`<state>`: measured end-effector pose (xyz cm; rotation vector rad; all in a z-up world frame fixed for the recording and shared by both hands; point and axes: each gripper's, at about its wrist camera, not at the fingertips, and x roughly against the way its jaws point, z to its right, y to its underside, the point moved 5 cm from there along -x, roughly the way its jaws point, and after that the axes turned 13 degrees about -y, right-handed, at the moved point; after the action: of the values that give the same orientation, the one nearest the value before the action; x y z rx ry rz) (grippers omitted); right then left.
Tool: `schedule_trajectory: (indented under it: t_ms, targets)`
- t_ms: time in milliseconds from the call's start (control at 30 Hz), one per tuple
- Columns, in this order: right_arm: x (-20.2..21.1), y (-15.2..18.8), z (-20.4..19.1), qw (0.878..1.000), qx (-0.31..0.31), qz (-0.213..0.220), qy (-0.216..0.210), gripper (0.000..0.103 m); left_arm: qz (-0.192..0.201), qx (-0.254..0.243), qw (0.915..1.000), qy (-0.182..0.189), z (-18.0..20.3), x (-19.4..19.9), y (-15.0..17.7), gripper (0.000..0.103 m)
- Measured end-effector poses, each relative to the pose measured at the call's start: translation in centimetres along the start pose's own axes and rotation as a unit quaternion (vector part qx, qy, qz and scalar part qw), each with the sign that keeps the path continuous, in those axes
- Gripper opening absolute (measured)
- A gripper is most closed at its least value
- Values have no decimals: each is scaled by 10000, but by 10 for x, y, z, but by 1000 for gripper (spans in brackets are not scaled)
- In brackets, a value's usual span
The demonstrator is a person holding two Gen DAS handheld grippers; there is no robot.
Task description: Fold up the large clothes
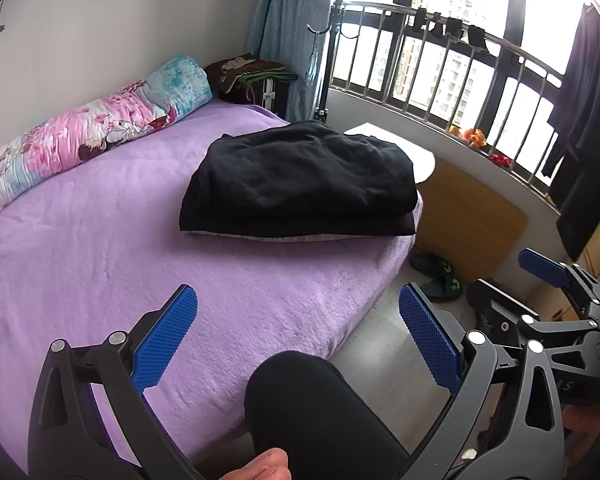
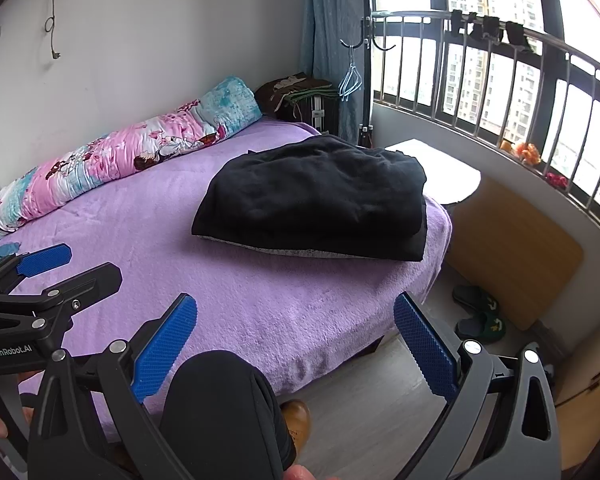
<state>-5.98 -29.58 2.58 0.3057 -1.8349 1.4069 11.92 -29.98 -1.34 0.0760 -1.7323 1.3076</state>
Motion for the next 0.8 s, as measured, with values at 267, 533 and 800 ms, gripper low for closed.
schedule_trajectory:
  t_ms: [267, 533, 800]
  targets:
    - [0, 1, 0, 10000, -19, -1, 14, 97, -13, -3, 10000, 4, 0, 0, 0, 97]
    - [1, 2, 0, 10000, -24, 6, 16, 97, -15, -7, 10000, 9, 1, 0, 1, 97]
    - [2, 3, -2, 10000, -4, 25, 8, 97, 15, -30, 10000, -8, 1, 3, -1, 97]
